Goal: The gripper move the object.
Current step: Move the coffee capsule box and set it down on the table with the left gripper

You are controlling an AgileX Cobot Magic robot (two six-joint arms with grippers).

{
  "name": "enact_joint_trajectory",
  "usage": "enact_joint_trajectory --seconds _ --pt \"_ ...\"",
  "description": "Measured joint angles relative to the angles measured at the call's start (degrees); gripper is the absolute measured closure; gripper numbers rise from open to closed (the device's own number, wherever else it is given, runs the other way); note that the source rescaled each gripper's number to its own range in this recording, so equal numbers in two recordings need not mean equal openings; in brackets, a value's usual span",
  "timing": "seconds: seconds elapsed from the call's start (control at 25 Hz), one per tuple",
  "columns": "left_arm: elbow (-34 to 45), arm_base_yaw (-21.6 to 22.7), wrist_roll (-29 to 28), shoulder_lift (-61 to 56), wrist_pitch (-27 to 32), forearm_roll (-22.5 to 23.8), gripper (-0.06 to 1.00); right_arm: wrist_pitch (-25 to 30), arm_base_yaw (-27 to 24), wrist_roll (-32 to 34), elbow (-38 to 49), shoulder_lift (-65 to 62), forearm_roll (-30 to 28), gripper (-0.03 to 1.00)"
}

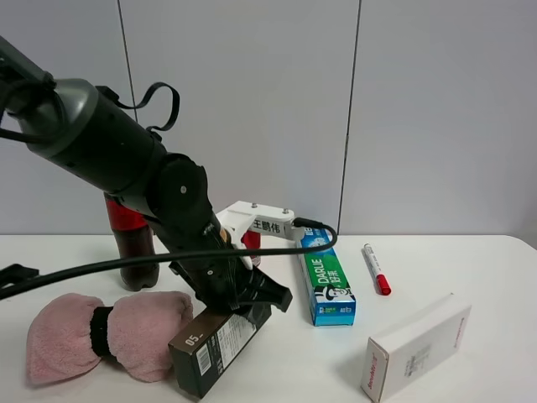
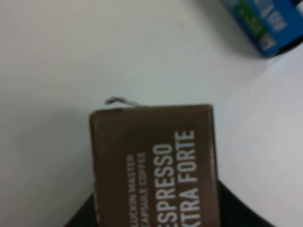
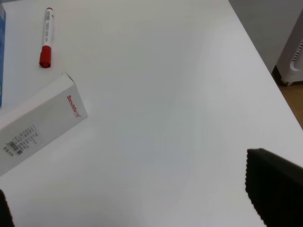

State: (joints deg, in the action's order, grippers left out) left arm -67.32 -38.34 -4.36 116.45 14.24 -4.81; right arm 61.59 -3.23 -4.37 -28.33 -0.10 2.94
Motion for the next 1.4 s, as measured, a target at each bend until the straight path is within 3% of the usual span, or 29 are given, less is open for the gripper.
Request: enact_joint_trajectory --seconds 0.6,1.08,1.24,1.4 --pt "0.00 -3.48 0.00 -13.23 7.89 -4.12 0.93 0.00 0.00 0.00 0.00 0.00 0.00 -0.03" --pt "0.00 -3.82 -0.18 -17.63 19.79 -2.25 0.93 0.00 0.00 0.00 0.00 0.00 0.00 -0.03" --pt "0.00 -1.47 -5.42 -20.08 20.79 -1.33 0.93 0.00 0.00 0.00 0.00 0.00 0.00 -0.03" --pt "0.12 3.19 -10.60 -21.98 24.75 2.52 0.93 0.00 0.00 0.00 0.00 0.00 0.00 -0.03"
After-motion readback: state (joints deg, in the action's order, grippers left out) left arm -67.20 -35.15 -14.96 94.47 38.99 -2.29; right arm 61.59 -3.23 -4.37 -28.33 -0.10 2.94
